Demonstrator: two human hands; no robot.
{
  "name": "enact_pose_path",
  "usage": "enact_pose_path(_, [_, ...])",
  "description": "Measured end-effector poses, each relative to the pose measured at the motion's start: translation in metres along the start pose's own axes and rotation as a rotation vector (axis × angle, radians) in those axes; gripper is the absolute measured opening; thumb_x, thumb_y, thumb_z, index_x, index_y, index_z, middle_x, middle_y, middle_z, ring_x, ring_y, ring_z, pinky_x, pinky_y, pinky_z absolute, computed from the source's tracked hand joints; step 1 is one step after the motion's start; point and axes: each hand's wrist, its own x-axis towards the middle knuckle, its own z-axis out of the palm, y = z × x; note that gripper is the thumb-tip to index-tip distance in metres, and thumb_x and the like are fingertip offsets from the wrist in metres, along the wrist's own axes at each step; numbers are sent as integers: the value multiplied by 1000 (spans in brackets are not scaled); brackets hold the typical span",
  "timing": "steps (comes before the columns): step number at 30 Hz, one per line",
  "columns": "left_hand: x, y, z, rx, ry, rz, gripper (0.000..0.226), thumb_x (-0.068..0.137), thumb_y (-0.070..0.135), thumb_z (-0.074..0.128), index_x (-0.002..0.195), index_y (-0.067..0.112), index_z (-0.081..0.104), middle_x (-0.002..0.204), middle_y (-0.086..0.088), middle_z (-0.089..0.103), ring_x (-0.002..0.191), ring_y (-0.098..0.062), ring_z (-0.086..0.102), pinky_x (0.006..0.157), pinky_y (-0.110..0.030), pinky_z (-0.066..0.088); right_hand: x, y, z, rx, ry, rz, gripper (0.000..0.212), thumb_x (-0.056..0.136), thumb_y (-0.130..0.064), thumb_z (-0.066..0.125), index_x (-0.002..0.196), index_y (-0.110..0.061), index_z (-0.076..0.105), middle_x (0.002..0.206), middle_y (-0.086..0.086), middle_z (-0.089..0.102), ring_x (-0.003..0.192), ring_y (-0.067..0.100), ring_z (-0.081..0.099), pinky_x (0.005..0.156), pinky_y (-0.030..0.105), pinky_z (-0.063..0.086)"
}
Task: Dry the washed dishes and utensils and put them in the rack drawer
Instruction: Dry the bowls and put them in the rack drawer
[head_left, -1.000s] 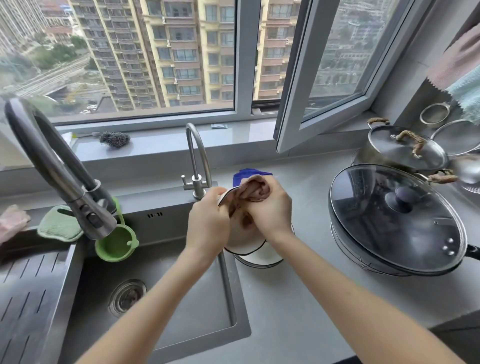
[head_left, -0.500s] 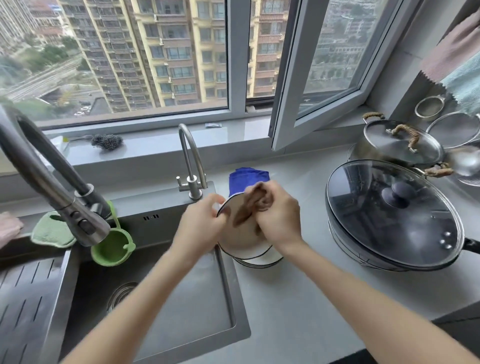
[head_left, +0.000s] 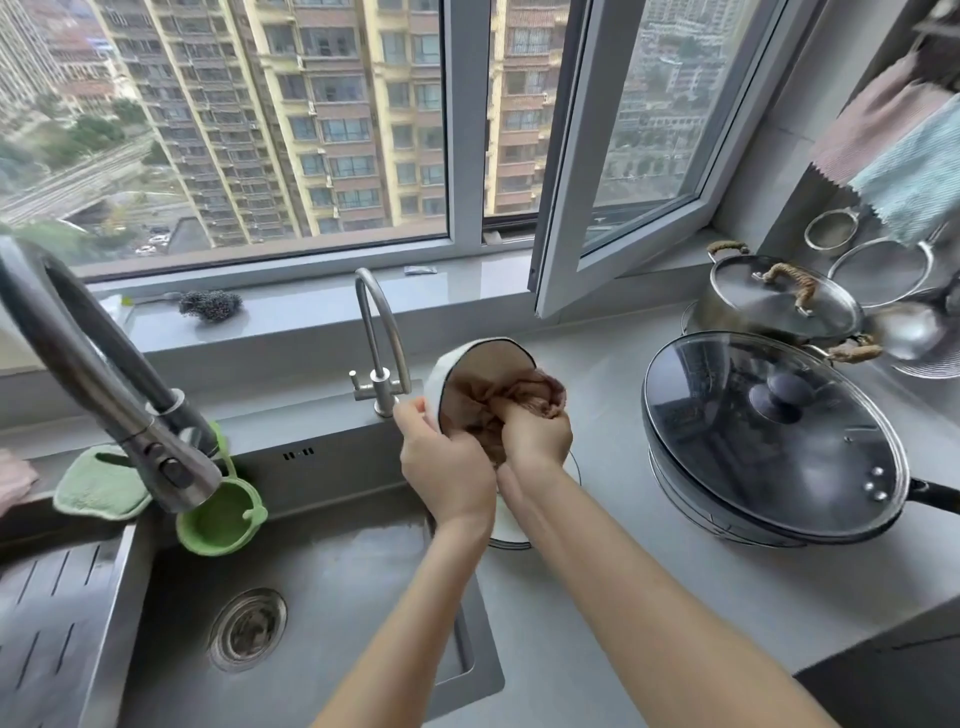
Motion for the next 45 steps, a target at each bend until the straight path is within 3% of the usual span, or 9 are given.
enact_pose_path(5, [18, -10, -35, 110, -552, -5, 11, 92, 15, 46, 101, 10, 47, 82, -1, 58, 62, -14, 64, 47, -25, 48, 4, -7, -25, -601, -48, -415, 25, 67, -2, 68, 85, -19, 62, 73, -4, 65, 74, 22, 62, 63, 19, 47])
enact_pose_path(10, [53, -6, -53, 488, -708, 531, 26, 88, 31, 39, 91, 12, 57, 74, -10, 65, 73, -32, 58, 64, -36, 46, -21, -36, -31, -1090, -504, -992, 44, 63, -44, 40, 84, -12, 63, 71, 2, 63, 64, 23, 51, 60, 29, 41])
enact_pose_path(13, [39, -3, -49, 370, -571, 498, 34, 76, 26, 34, 84, 6, 60, 70, -10, 64, 69, -33, 54, 61, -38, 44, -20, -43, -30, -933, -422, -823, 21, 63, -29, 56, 83, -25, 62, 70, -4, 65, 69, 19, 57, 66, 29, 48])
enact_pose_path(20, [8, -12, -21, 75, -399, 148, 26, 78, -6, 44, 69, 16, 52, 64, 2, 56, 62, -20, 46, 55, -24, 35, -47, 9, -53, -56, 36, -199, 45, 63, 5, 58, 91, -30, 58, 86, 9, 67, 74, 38, 67, 64, 57, 57])
enact_pose_path(28, [-32, -13, -25, 6, -1062, -266, 13, 97, 13, 45, 97, 13, 58, 78, -5, 59, 59, -22, 56, 32, -21, 40, -95, -52, -165, 132, -308, -19, 8, 84, -7, 58, 90, -12, 55, 66, 5, 65, 54, 16, 63, 49, 24, 50])
enact_pose_path(32, [-75, -10, -22, -18, -1210, -266, 11, 94, 15, 53, 88, 11, 61, 72, -7, 64, 50, -21, 56, 33, -22, 38, -107, -68, -206, 193, -429, 192, 43, 79, -23, 54, 113, 1, 59, 102, 21, 66, 88, 29, 68, 73, 37, 56])
enact_pose_path(36, [-136, -3, -22, 6, -1278, -191, 43, 70, 30, 75, 97, -2, 65, 78, -18, 67, 49, -25, 57, 39, -25, 40, -149, -71, -273, 194, -356, 148, 50, 73, -20, 60, 120, -3, 55, 113, 24, 65, 98, 36, 62, 81, 55, 49])
enact_pose_path(40, [-214, -1, -31, 45, -1309, -126, 17, 98, 13, 44, 95, 9, 60, 83, -10, 63, 55, -22, 62, 36, -29, 49, -221, -82, -379, 64, 24, -23, 30, 69, 2, 59, 97, -10, 63, 75, 8, 69, 62, 16, 68, 68, 30, 56])
enact_pose_path(45, [-337, -7, -54, 59, -1539, -150, 13, 100, 23, 42, 100, 20, 55, 103, -9, 56, 74, -24, 59, 35, -27, 47, -324, -113, -476, -352, 280, -522, 43, 80, 8, 65, 113, -20, 59, 94, -3, 67, 68, 4, 66, 56, 15, 51])
